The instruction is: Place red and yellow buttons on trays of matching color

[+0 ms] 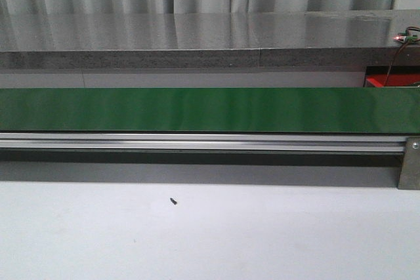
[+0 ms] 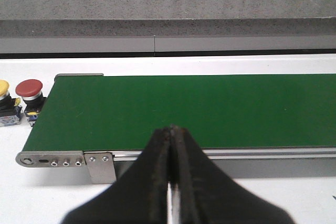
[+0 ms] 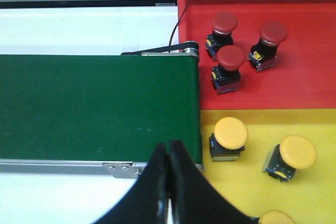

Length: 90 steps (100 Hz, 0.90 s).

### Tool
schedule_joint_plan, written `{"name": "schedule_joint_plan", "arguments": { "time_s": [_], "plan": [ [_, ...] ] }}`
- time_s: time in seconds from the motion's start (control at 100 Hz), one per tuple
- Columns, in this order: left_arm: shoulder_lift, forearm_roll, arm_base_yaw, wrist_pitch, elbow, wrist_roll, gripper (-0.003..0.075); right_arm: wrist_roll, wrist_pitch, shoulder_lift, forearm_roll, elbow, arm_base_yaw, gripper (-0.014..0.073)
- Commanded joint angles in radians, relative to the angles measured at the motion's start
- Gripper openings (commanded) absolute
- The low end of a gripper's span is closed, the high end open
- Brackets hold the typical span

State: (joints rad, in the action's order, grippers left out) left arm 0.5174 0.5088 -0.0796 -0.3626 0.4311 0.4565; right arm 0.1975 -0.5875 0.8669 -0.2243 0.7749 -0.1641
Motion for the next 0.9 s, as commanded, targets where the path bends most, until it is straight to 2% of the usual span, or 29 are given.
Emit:
{"name": "schedule_joint_plan", "arguments": {
  "time_s": [0.0,0.19,0.47,0.74,0.89],
  "plan": [
    [0.003,0.021,0.008,0.066,0.028,0.0,-0.002,0.01,0.094,-0.069,-0.014,-0.017,0.022,-0.0123],
    [0.003,0.021,0.008,0.066,0.028,0.0,-0.002,0.01,0.154,-0.212,-0.014,-0.12,0.085,-0.0123],
    [0.003,0.021,0.008,0.066,0.028,0.0,-0.002,0.01,0.168,-0.376,-0.014,-0.242,0.099,-0.0123],
    [0.005,0.021,0.006,0.064,0.042,0.0,-0.002,0.01,0.179,-0.404,-0.014,-0.268,0.099,-0.0123],
    [0.065,0.021,-0.038,0.043,0.109,-0.018,-0.002,0.01,0.191,-0.404,-0.014,-0.269,0.099,-0.0123]
  ]
}}
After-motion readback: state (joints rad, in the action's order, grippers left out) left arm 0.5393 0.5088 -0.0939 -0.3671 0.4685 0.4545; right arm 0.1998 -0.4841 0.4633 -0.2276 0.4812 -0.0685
